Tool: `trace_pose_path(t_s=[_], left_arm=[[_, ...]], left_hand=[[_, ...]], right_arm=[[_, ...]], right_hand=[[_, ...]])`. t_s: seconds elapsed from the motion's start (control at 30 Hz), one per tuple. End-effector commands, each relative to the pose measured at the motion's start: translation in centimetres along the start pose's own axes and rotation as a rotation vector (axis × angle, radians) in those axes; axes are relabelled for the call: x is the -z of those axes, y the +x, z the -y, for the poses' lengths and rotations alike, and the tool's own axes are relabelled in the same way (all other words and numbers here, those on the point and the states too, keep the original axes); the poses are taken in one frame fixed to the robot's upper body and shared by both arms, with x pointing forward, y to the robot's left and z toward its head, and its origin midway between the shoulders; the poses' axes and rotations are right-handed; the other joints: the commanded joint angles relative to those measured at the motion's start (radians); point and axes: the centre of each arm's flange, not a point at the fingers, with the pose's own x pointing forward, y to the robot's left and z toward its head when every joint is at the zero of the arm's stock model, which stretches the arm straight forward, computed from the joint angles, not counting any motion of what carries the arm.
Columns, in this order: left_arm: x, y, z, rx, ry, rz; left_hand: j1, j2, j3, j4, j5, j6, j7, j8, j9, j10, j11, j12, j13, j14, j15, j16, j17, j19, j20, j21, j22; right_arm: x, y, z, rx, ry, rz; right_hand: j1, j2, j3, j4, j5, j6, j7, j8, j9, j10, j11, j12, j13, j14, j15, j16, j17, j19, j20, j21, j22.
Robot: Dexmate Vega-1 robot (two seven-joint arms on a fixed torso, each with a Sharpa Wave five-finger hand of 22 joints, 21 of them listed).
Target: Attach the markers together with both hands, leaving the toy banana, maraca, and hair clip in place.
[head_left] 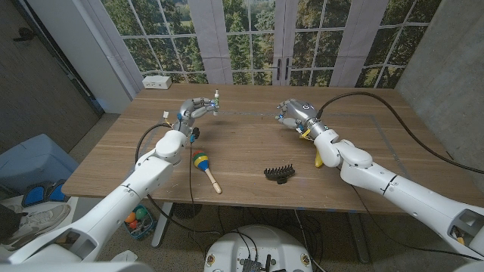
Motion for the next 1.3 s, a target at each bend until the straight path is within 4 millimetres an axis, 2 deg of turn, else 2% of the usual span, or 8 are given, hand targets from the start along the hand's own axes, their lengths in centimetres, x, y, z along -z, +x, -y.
trace_pose_path(t_s=[0.03,0.47,0.7,1.3], left_arm=[[-0.3,0.4,0.7,0.013,0.038,0.017],[-1.2,0.3,1.5,0.024,0.095,0.044],[-2.0,0.3,1.9,0.033,0.146,0.064],[-3.9,0.0,2.5,0.044,0.295,0.133]], left_hand=[[0.03,0.049,-0.004,0.001,-0.005,0.103,-0.09,0.011,0.181,0.183,-0.148,0.005,0.392,0.011,-0.138,0.001,0.007,-0.002,0.004,0.006,0.003],[0.038,0.043,-0.008,-0.003,-0.028,0.124,-0.088,0.018,0.185,0.203,-0.148,0.011,0.401,0.018,-0.138,0.002,0.018,-0.002,0.002,0.008,0.002],[0.042,0.041,-0.008,-0.004,-0.04,0.128,-0.09,0.02,0.188,0.205,-0.147,0.009,0.399,0.022,-0.138,0.002,0.022,-0.003,0.002,0.009,0.001],[0.063,0.025,-0.002,-0.009,-0.094,0.169,-0.089,0.024,0.179,0.225,-0.147,0.005,0.39,0.035,-0.137,-0.006,0.031,-0.003,0.0,0.012,-0.002]], right_arm=[[-1.0,0.8,1.7,-0.072,-0.026,0.073],[-1.6,1.2,4.2,-0.094,-0.026,0.095],[-2.2,1.4,5.2,-0.11,-0.039,0.127],[-3.8,2.2,8.3,-0.121,-0.019,0.174]], right_hand=[[0.008,0.003,-0.005,0.0,0.002,0.034,-0.034,0.003,0.001,0.001,0.0,-0.004,0.003,-0.007,-0.168,0.007,0.006,0.003,-0.006,0.007,0.002],[0.011,0.002,-0.015,0.003,0.002,0.035,-0.033,0.003,-0.001,-0.003,0.003,-0.007,0.001,-0.017,-0.165,0.008,0.011,0.0,-0.004,0.008,0.002],[0.012,0.003,-0.021,0.004,0.003,0.035,-0.041,0.002,-0.001,-0.002,0.0,-0.007,0.001,-0.02,-0.164,0.008,0.012,-0.003,-0.004,0.008,0.002],[0.018,0.004,-0.033,0.006,0.004,0.033,-0.043,0.0,-0.003,-0.011,-0.002,-0.014,0.0,-0.035,-0.164,0.005,0.012,-0.009,-0.004,0.009,0.003]])
